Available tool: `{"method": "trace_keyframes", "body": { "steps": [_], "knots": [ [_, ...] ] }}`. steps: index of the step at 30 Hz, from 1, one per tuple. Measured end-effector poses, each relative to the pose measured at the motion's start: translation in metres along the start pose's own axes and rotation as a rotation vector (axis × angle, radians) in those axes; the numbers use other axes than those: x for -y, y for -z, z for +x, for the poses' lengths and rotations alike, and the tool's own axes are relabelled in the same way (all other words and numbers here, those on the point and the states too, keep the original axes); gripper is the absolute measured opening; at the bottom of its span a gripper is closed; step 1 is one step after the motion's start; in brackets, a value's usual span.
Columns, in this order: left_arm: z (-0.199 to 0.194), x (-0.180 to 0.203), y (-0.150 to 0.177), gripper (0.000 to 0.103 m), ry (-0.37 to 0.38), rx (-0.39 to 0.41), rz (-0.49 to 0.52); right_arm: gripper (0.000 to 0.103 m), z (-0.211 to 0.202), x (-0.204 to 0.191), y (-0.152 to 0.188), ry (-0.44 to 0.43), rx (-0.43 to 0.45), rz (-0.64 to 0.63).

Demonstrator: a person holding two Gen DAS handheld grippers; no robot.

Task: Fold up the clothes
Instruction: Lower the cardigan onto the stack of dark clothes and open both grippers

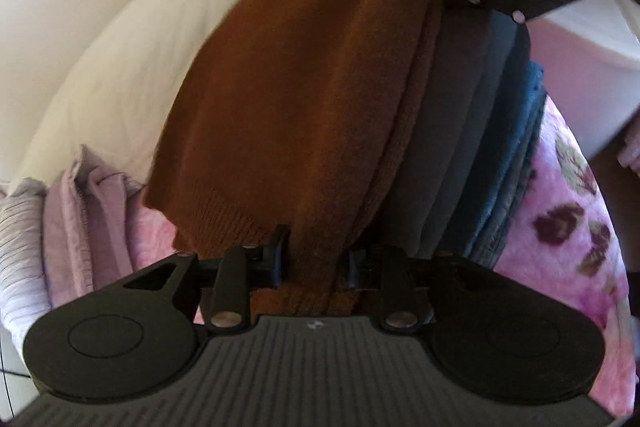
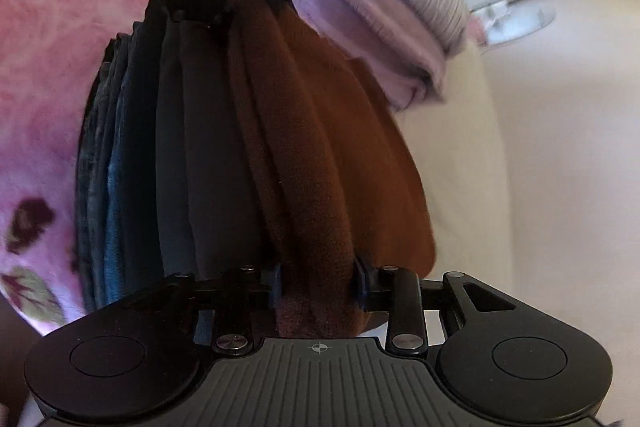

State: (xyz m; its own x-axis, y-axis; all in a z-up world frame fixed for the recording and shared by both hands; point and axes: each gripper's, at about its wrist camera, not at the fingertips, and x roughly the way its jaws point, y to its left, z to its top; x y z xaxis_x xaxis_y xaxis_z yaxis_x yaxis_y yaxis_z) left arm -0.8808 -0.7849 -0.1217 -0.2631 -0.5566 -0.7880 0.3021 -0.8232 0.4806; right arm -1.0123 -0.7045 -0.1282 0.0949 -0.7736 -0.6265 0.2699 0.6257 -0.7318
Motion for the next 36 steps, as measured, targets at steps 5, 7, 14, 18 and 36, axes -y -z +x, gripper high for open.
{"method": "trace_keyframes", "body": {
  "steps": [5, 7, 14, 18, 36],
  "knots": [
    [-0.016, -0.013, 0.004, 0.037, -0.059, -0.004, 0.059, 0.041, -0.015, 0.010, 0.008, 0.003, -0.034, 0.063],
    [-0.016, -0.014, 0.020, 0.035, -0.074, -0.043, 0.046, 0.042, -0.018, 0.008, 0.007, 0.004, -0.055, 0.070],
    [-0.037, -0.023, 0.061, 0.034, -0.040, -0.099, -0.208, 0.045, -0.013, -0.007, -0.006, 0.034, -0.148, 0.167],
    [-0.066, -0.017, 0.081, 0.034, -0.003, -0.129, -0.510, 0.046, -0.029, -0.009, -0.002, 0.020, -0.231, 0.350],
    [-0.189, 0.048, 0.155, 0.101, 0.189, -0.001, -0.934, 0.087, -0.177, -0.064, -0.056, -0.071, -0.304, 1.347]
  ]
}}
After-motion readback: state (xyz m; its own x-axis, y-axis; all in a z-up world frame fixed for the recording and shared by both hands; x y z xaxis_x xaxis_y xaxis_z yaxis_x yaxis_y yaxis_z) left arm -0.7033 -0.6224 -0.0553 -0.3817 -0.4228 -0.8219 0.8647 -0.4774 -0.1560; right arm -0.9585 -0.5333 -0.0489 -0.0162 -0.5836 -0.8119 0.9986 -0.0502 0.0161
